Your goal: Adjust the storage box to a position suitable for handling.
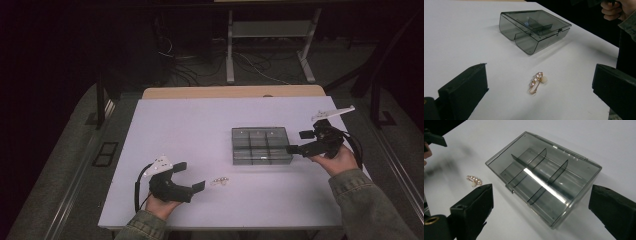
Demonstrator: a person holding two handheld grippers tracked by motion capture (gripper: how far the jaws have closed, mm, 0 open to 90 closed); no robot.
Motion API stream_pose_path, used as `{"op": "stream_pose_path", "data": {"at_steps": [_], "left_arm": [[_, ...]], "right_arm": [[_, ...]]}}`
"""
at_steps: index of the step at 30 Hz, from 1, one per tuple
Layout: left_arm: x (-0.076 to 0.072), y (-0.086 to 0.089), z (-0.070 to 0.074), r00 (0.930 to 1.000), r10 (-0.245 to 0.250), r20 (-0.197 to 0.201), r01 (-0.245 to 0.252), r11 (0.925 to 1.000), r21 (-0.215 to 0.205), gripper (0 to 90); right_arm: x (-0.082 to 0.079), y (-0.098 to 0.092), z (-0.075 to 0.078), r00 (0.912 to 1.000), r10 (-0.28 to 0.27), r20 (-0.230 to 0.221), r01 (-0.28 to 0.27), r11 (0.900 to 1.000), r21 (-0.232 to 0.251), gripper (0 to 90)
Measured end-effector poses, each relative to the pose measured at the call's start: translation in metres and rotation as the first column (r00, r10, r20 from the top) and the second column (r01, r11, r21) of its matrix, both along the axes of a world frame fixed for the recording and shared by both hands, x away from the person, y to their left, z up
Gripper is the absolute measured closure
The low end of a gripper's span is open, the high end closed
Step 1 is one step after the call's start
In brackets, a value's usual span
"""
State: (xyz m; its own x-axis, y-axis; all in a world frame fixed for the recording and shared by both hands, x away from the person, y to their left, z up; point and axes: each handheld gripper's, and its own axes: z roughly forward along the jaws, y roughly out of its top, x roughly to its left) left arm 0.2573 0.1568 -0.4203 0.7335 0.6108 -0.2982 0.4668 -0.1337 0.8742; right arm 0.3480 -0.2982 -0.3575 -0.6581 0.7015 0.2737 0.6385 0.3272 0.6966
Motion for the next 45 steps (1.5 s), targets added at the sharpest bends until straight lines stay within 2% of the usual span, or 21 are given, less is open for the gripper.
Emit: {"op": "stream_pose_path", "data": {"at_steps": [6,13,28,30,31,34,36,41,45], "left_arm": [[0.0,0.0,0.0,1.0,-0.001,0.001,0.001,1.0,-0.002,0.0],[0.0,0.0,0.0,1.0,0.003,0.002,-0.003,1.0,-0.003,0.0],[0.0,0.001,0.001,1.0,0.0,0.009,0.0,1.0,0.0,0.0],[0.0,0.0,0.001,1.0,-0.002,0.008,0.002,1.0,0.005,0.0],[0.0,0.0,0.001,1.0,-0.002,0.008,0.002,1.0,0.007,0.0],[-0.001,-0.001,0.001,0.9999,-0.005,0.011,0.005,1.0,0.009,0.0],[-0.001,0.0,0.001,0.9999,-0.003,0.01,0.003,0.9999,0.01,0.0],[-0.001,0.0,0.001,0.9999,-0.004,0.011,0.004,0.9999,0.01,0.0],[-0.001,-0.001,0.001,0.9999,-0.008,0.014,0.007,0.9999,0.014,0.0]], "right_arm": [[0.012,-0.003,0.001,0.9999,-0.012,0.008,0.012,1.0,-0.012,5.4],[0.024,-0.004,-0.001,0.9995,-0.027,-0.017,0.026,0.999,-0.027,5.4],[0.047,-0.014,-0.019,0.9963,-0.08,-0.03,0.079,0.996,-0.039,5.5],[0.049,-0.017,-0.022,0.9941,-0.103,-0.033,0.102,0.994,-0.048,9.4],[0.05,-0.018,-0.023,0.9932,-0.112,-0.033,0.111,0.993,-0.043,14.4],[0.054,-0.021,-0.028,0.989,-0.146,-0.025,0.145,0.988,-0.045,15.9],[0.057,-0.022,-0.03,0.9868,-0.16,-0.024,0.159,0.986,-0.055,21.2],[0.06,-0.027,-0.033,0.9777,-0.21,0.011,0.21,0.974,-0.082,33.5],[0.062,-0.029,-0.036,0.9737,-0.227,0.022,0.228,0.97,-0.085,44.3]]}}
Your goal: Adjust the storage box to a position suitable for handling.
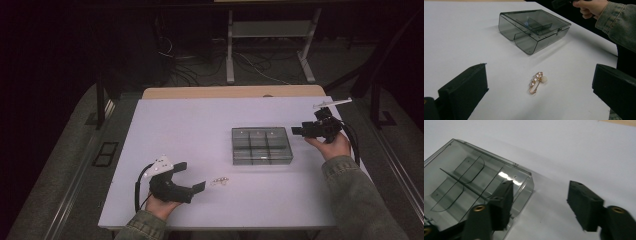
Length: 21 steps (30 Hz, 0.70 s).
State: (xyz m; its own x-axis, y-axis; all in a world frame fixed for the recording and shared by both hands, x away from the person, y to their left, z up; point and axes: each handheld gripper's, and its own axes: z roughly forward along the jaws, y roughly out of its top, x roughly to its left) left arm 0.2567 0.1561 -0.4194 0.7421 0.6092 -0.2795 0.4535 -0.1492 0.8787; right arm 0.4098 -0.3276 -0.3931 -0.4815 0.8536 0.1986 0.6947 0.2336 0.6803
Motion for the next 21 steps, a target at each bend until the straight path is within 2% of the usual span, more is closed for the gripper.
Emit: {"op": "stream_pose_path", "data": {"at_steps": [8,16,21], "left_arm": [[0.0,0.0,0.0,1.0,0.001,-0.001,-0.001,1.0,0.0,0.0],[0.0,0.0,0.0,1.0,0.002,-0.002,-0.002,1.0,-0.001,0.0],[0.0,0.0,0.0,1.0,0.001,-0.001,-0.001,1.0,0.0,0.0]], "right_arm": [[0.005,0.0,-0.006,0.9997,0.016,-0.016,-0.016,1.0,-0.005,65.4],[0.008,0.002,-0.019,0.9961,0.046,-0.074,-0.047,0.999,0.0,89.0],[0.01,0.009,-0.029,0.9919,0.066,-0.109,-0.068,0.998,-0.012,89.4]]}}
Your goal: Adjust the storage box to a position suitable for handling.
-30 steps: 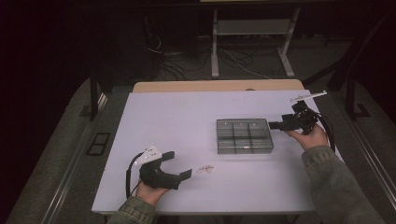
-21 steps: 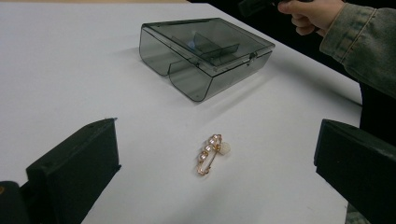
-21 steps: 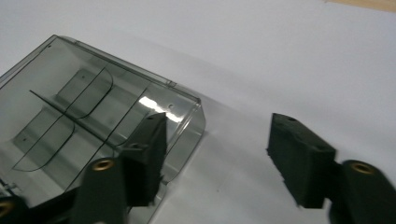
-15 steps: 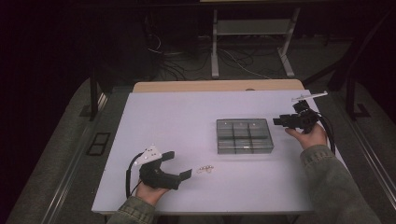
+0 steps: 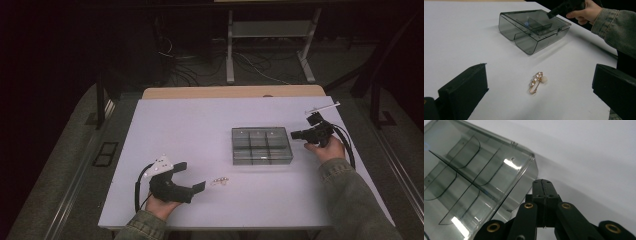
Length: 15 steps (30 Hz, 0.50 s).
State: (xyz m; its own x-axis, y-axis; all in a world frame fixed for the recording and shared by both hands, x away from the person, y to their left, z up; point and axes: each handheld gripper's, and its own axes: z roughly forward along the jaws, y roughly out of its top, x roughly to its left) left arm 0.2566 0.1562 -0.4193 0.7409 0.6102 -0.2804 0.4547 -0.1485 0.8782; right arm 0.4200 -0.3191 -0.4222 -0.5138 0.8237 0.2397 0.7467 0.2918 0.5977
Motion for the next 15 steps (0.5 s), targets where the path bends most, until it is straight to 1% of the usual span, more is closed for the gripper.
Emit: {"op": "stream_pose_path", "data": {"at_steps": [3,7,9,11,15], "left_arm": [[0.0,0.0,0.0,1.0,0.001,-0.001,-0.001,1.0,-0.001,0.0],[0.0,0.0,0.0,1.0,0.0,-0.001,0.0,1.0,-0.001,0.0],[0.0,0.0,0.0,1.0,-0.001,-0.001,0.001,1.0,-0.001,0.0],[0.0,0.0,0.0,1.0,0.0,-0.001,0.0,1.0,-0.003,0.0],[0.0,0.0,0.0,1.0,0.001,-0.001,-0.001,1.0,-0.004,0.0]], "right_arm": [[0.0,0.007,-0.005,0.9998,0.011,-0.017,-0.011,1.0,-0.022,89.4],[0.0,0.014,-0.01,0.9992,0.03,-0.025,-0.031,0.999,-0.026,89.4],[0.0,0.017,-0.012,0.9993,0.023,-0.031,-0.024,0.999,-0.046,89.4],[-0.001,0.017,-0.014,0.9991,0.019,-0.037,-0.021,0.999,-0.044,89.5],[-0.003,0.016,-0.015,0.9994,0.019,-0.028,-0.02,0.999,-0.038,89.5]]}}
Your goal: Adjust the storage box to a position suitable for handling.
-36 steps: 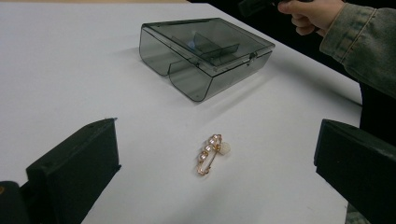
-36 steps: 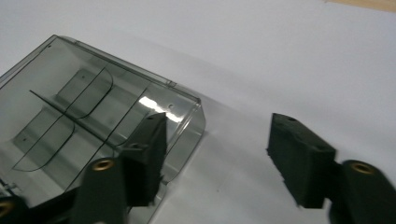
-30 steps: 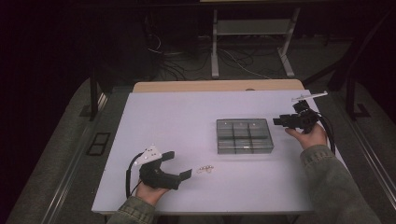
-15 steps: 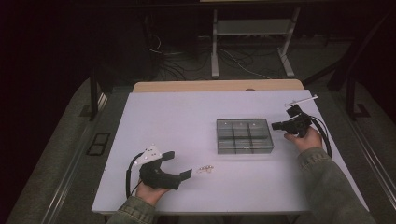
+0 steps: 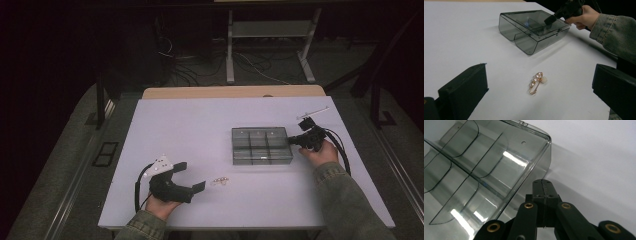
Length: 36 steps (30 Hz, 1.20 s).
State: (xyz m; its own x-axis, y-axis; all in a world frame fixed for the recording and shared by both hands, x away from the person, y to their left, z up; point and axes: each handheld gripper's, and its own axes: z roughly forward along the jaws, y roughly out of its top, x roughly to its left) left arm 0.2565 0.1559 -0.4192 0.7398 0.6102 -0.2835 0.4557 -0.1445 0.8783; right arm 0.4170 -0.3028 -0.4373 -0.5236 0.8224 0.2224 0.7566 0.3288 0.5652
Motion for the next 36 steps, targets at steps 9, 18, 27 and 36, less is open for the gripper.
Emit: {"op": "stream_pose_path", "data": {"at_steps": [9,18,27,36], "left_arm": [[0.0,0.0,0.0,1.0,0.0,0.001,0.0,1.0,0.001,0.0],[0.0,0.0,0.0,1.0,0.001,0.003,-0.001,1.0,-0.001,0.0],[-0.001,0.0,0.001,0.9997,0.016,0.018,-0.016,0.9999,-0.005,0.0],[-0.001,0.002,0.002,0.9992,0.029,0.027,-0.029,0.9995,-0.009,0.0]], "right_arm": [[-0.001,-0.002,-0.002,1.0,0.004,-0.006,-0.003,1.0,0.023,89.5],[-0.001,-0.001,-0.002,0.9997,0.023,-0.012,-0.023,0.999,0.031,89.5],[-0.004,0.005,-0.001,0.9981,0.059,-0.018,-0.058,0.998,0.037,89.5],[-0.009,0.014,-0.001,0.9947,0.1,-0.023,-0.099,0.994,0.052,89.5]]}}
